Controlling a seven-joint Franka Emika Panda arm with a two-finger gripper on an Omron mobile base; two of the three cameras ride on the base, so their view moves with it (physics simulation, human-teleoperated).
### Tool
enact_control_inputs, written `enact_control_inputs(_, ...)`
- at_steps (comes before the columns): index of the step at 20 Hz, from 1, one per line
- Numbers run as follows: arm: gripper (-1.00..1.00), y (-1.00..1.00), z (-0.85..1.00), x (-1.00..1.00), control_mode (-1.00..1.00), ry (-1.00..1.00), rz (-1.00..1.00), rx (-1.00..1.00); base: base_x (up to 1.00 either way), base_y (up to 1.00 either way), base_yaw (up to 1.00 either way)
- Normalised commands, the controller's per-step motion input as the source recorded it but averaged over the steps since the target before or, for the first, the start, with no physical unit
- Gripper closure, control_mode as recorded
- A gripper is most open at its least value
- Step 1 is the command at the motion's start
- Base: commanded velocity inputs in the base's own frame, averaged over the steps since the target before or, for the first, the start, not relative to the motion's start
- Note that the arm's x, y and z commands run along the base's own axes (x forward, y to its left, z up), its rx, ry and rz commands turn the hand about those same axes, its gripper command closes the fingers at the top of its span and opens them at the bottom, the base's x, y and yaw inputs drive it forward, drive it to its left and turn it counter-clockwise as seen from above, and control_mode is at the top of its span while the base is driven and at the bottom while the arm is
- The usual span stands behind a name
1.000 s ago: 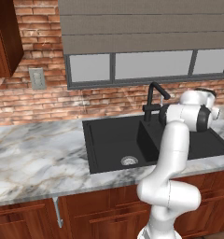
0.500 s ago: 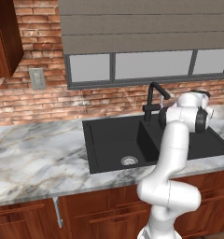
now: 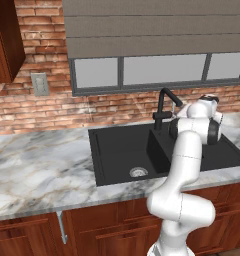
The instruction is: Soak the sponge with water for a few seconds and then drop it inside the sink.
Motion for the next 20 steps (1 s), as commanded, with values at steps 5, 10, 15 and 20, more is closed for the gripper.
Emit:
enact_control_inputs(5,-1.00,0.00,0.00,0.31,-1.00,0.00,0.00,0.00,0.00,0.00,0.00)
enact_control_inputs(10,-1.00,0.00,0.00,0.22,-1.00,0.00,0.00,0.00,0.00,0.00,0.00)
enact_control_inputs(15,-1.00,0.00,0.00,0.15,-1.00,0.00,0.00,0.00,0.00,0.00,0.00)
enact_control_inputs(20,-1.00,0.00,-0.01,0.05,-1.00,0.00,0.00,0.00,0.00,0.00,0.00)
